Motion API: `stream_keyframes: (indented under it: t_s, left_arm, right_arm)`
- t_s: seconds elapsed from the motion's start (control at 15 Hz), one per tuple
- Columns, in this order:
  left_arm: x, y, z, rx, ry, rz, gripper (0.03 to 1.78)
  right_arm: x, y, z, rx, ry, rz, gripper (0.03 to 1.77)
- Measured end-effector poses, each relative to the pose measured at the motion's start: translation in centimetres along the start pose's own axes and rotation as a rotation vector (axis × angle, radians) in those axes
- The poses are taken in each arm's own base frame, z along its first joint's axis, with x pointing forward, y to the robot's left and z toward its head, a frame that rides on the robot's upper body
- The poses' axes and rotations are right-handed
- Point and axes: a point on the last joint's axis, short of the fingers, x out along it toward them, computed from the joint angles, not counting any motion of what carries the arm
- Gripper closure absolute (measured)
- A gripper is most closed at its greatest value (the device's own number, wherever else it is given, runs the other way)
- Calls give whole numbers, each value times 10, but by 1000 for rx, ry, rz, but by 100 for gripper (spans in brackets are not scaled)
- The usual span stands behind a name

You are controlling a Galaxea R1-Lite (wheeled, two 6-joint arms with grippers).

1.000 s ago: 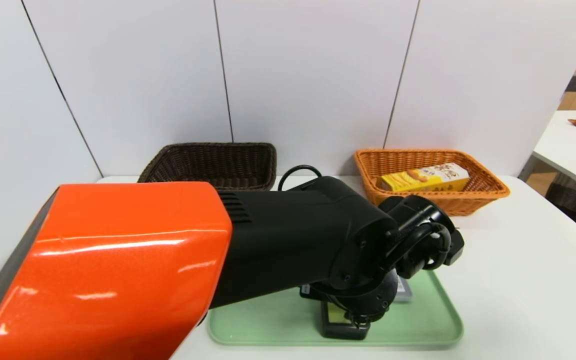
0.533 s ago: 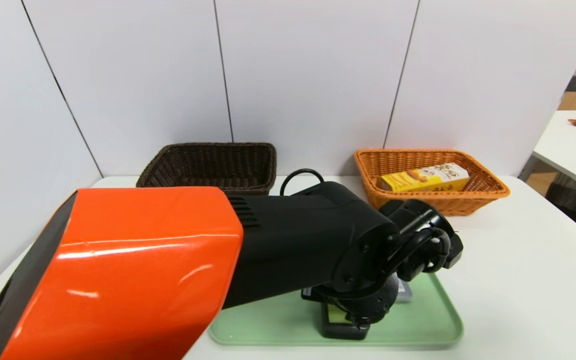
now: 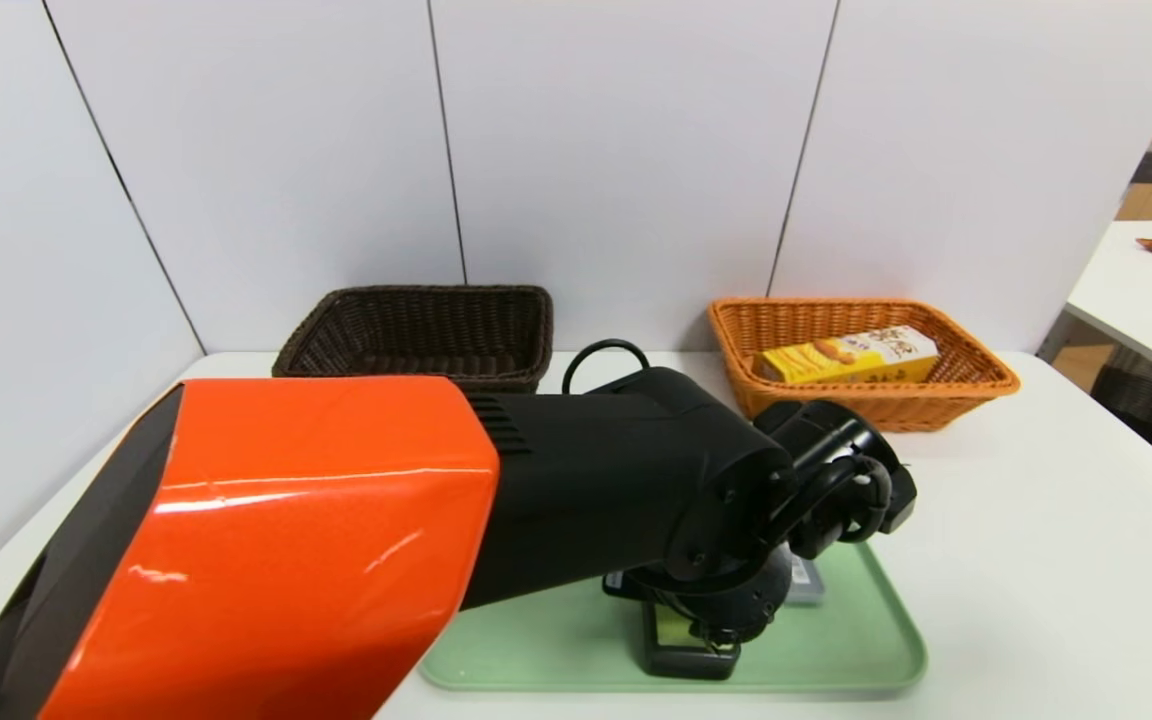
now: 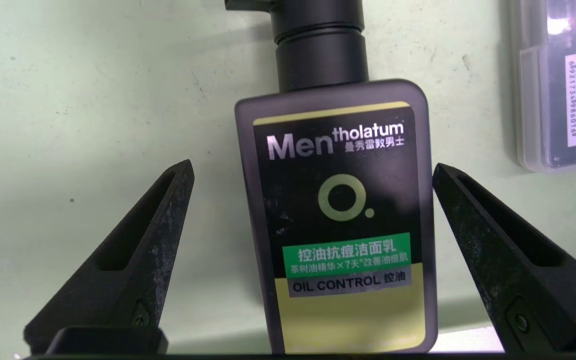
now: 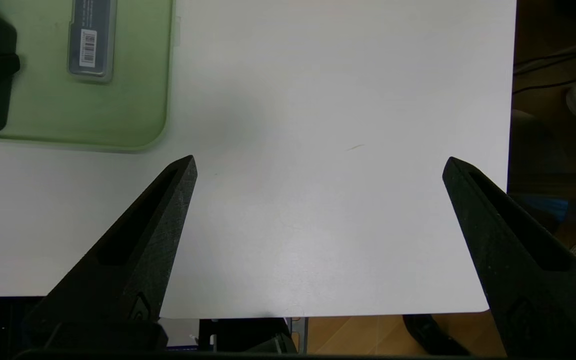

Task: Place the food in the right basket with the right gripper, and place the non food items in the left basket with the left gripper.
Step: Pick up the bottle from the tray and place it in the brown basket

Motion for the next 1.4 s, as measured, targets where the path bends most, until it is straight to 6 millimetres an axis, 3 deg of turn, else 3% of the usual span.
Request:
stream_keyframes:
  t_s: [1.4]
  left_arm:
    - [0,1,3,-15,-6,-4,12]
  right_arm:
    - [5,2,5,1,-5,1,10]
